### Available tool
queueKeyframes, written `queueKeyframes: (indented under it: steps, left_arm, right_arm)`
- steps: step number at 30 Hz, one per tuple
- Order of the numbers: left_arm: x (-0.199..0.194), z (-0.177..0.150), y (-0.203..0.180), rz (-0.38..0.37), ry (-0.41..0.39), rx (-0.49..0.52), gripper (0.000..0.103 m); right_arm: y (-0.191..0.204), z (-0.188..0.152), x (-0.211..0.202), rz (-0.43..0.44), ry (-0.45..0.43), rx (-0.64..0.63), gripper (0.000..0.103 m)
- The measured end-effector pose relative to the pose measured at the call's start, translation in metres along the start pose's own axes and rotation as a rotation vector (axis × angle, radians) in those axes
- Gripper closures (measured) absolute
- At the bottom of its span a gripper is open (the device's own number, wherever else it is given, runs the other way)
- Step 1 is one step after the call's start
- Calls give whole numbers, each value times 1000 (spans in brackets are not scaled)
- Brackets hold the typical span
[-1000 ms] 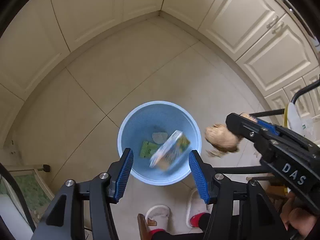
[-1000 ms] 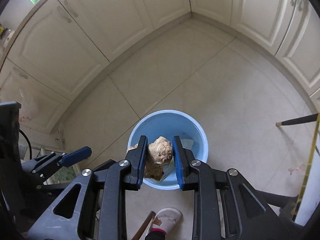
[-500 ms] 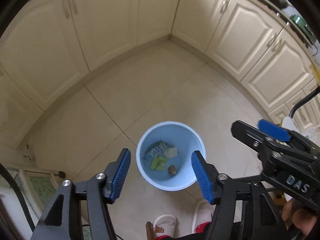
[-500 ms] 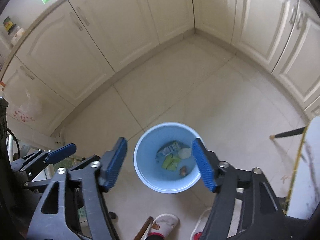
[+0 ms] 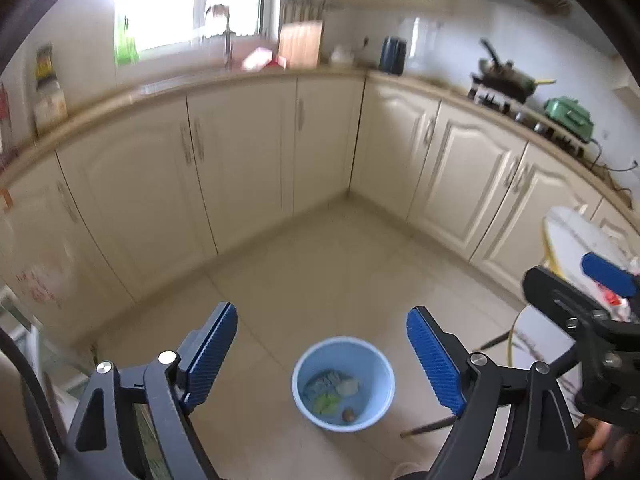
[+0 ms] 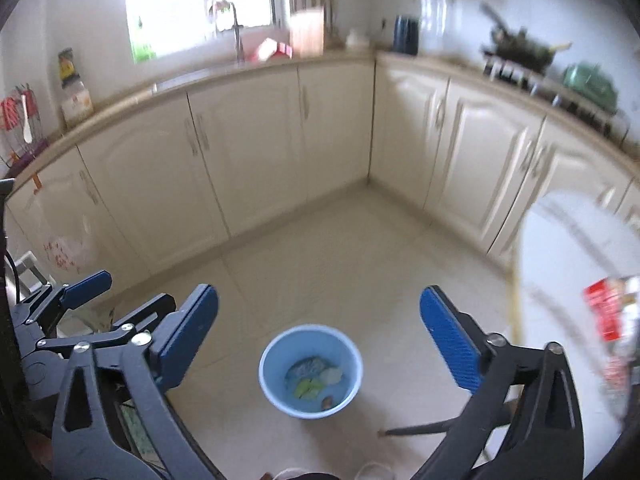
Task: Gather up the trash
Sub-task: 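Raise both tools from the bin and return toward the table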
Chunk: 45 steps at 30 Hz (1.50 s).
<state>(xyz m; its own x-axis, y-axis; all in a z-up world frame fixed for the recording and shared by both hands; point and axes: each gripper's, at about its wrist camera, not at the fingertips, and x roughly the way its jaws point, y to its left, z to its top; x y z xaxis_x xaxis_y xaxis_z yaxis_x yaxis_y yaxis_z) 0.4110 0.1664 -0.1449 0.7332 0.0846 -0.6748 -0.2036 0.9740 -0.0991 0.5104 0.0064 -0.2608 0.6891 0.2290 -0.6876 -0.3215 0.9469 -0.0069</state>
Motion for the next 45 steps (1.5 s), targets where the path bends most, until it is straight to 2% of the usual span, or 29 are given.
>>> queueKeyframes:
  steps: [2, 5, 12, 19, 24, 30, 34, 41, 45]
  left_arm:
    - [-30, -15, -23, -1, -61, 14, 15]
    - [-74, -20, -48, -8, -147, 20, 9]
    - [-175, -75, -100, -37, -378, 47, 1]
    - [-228, -137, -143, -107, -511, 82, 1]
    - [-254, -187, -130, -139, -600, 104, 1]
    - [-260, -231, -130, -196, -652, 160, 1]
    - [-261, -242, -138, -227, -678, 175, 1]
    - [-247, -227, -164, -289, -661, 245, 1]
    - [-223, -210, -180, -338, -584, 301, 1]
  right_arm:
    - [0, 6, -31, -21, -62, -6, 0]
    - [-2, 13, -82, -85, -163, -19, 0]
    - [-10, 13, -187, -191, -347, -12, 0]
    - [-28, -5, -269, -305, -457, 8, 0]
    - [-45, -20, -308, -357, -513, 37, 0]
    - [-68, -40, -346, -415, -554, 88, 0]
    - [-82, -48, -359, -451, -567, 115, 0]
    - [-120, -70, -378, -512, -569, 172, 0]
    - [-151, -84, -380, -547, -548, 223, 0]
